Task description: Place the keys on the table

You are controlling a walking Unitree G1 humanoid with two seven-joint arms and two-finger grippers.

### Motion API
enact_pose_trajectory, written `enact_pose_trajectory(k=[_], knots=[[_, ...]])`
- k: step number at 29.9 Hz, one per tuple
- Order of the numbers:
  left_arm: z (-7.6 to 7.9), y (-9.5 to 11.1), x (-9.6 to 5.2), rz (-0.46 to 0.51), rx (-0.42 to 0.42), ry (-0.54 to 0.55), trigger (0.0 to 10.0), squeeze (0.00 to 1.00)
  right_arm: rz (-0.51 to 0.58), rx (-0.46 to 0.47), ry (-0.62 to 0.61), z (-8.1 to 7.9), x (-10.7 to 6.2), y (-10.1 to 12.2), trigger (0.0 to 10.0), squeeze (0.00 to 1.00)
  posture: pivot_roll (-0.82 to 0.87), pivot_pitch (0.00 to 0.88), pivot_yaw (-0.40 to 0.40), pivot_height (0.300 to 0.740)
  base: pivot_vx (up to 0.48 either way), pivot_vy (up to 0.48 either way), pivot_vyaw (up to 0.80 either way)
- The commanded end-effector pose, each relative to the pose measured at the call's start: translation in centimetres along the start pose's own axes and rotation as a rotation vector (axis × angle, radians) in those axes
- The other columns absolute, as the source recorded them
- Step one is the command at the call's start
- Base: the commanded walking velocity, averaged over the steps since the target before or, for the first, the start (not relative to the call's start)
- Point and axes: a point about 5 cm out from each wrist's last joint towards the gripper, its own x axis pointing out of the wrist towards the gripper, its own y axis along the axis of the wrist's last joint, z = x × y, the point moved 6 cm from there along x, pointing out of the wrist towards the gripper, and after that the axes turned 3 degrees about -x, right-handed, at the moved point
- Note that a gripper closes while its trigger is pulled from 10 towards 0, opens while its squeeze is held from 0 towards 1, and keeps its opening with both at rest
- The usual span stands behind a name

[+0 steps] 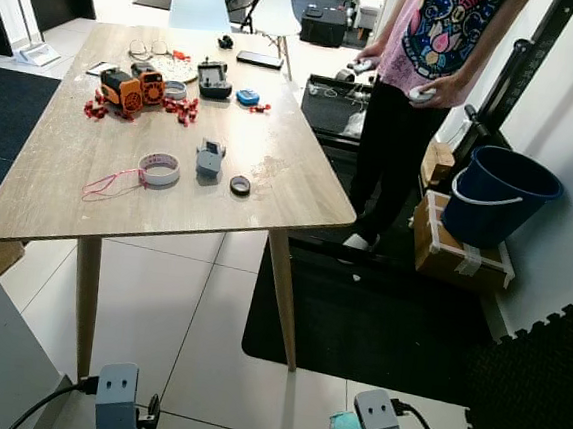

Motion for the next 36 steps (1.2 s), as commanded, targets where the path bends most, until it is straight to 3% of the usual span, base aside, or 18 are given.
enact_pose_trajectory(k=[1, 36], knots=[[0.56, -0.44, -0.19, -0.004, -0.018, -0.008, 10.0, 0.0, -0.015, 0.001, -0.009, 0.32, -0.1, -0.36, 10.0, 0.0, 0.04, 0.058, -0.062, 0.74, 0.0, 0.0, 0.0], [0.41, -0.5, -0.13, -0.014, -0.024, -0.009, 10.0, 0.0, -0.014, 0.002, -0.01, 0.37, -0.06, -0.25, 10.0, 0.0, 0.04, 0.06, -0.063, 0.74, 0.0, 0.0, 0.0]])
